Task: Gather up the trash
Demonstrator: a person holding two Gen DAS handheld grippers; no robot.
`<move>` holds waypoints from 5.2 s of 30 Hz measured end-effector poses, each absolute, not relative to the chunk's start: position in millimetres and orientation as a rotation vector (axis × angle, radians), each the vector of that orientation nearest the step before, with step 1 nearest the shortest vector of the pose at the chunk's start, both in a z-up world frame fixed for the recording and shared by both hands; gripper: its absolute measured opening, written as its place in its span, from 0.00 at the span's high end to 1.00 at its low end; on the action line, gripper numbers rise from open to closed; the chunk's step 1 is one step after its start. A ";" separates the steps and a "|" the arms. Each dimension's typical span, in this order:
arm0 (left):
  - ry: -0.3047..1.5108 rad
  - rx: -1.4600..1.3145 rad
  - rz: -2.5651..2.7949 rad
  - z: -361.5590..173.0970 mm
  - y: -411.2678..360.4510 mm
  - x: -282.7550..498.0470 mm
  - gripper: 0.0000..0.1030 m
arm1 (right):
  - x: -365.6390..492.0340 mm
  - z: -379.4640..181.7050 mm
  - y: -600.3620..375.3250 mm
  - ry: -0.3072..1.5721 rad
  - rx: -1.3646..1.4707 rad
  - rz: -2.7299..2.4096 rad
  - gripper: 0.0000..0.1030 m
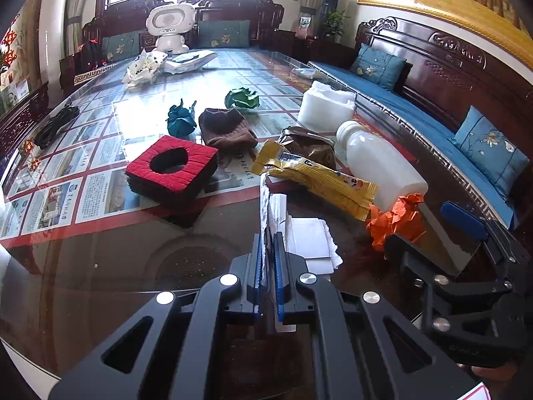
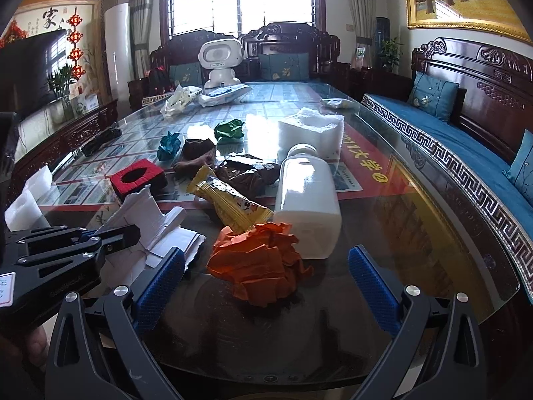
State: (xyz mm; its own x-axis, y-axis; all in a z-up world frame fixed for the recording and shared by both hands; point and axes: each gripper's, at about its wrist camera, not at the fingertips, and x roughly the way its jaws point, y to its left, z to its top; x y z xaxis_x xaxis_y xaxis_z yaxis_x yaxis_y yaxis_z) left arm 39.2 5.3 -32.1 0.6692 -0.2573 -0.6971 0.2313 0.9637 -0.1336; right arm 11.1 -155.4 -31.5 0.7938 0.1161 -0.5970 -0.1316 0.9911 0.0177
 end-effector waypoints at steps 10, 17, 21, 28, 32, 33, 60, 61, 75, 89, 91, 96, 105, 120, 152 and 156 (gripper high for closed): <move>0.794 -0.049 -0.291 -32.1 5.5 41.3 0.93 | 19.8 -43.1 -155.3 0.694 -0.021 0.170 0.48; 0.798 -0.061 -0.318 -29.8 3.3 39.4 0.95 | 11.8 -37.9 -157.0 0.688 0.014 0.239 0.55; 0.794 -0.062 -0.334 -26.4 1.5 35.2 0.95 | 5.5 -30.9 -158.9 0.668 0.030 0.260 0.55; 0.773 -0.049 -0.357 -16.1 -5.8 21.5 0.95 | -8.2 -19.0 -155.7 0.640 0.009 0.288 0.55; 0.752 -0.037 -0.360 -6.4 -8.8 12.3 0.95 | -16.3 -11.4 -155.0 0.622 0.002 0.293 0.55; 0.748 -0.034 -0.360 -4.7 -9.3 10.6 0.95 | -18.6 -9.8 -154.4 0.617 -0.001 0.294 0.55; 0.744 0.020 -0.481 -4.6 -35.5 -113.1 0.95 | -151.2 3.6 -184.7 0.564 -0.021 0.284 0.54; 0.755 0.023 -0.489 -9.6 -37.2 -119.4 0.95 | -157.2 0.4 -186.8 0.573 -0.012 0.287 0.54; 0.893 0.088 -0.515 -81.7 -48.5 -174.2 0.95 | -213.4 -68.5 -193.2 0.711 -0.034 0.249 0.52; 0.948 0.085 -0.516 -106.6 -50.8 -179.6 0.95 | -224.7 -86.1 -201.6 0.727 -0.028 0.209 0.23; 0.954 0.090 -0.527 -108.2 -54.7 -178.6 0.95 | -224.8 -85.6 -203.8 0.726 -0.025 0.200 0.23; 0.971 0.113 -0.554 -115.2 -67.2 -179.3 0.95 | -226.8 -84.6 -214.1 0.722 -0.003 0.177 0.23; 0.991 0.178 -0.645 -127.6 -99.2 -191.1 0.90 | -230.5 -83.5 -228.6 0.711 0.022 0.151 0.23; 0.978 0.208 -0.658 -125.7 -108.5 -199.3 0.73 | -229.7 -78.6 -234.7 0.691 0.038 0.153 0.23; 0.751 0.044 -0.282 -28.6 -34.3 -56.6 0.36 | -99.0 -9.5 -198.8 0.589 0.005 0.202 0.11; 0.733 0.019 -0.234 -18.4 -27.9 -25.1 0.31 | -71.4 -2.0 -197.1 0.577 0.013 0.207 0.11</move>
State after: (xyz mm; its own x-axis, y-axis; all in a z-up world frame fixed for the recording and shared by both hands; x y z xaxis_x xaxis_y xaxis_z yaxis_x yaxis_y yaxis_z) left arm -25.1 -27.9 -18.4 0.7186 -0.2048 -0.6645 0.2180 0.9738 -0.0643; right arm -71.4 -197.1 -2.0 0.8182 0.1975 -0.5399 -0.1905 0.9792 0.0695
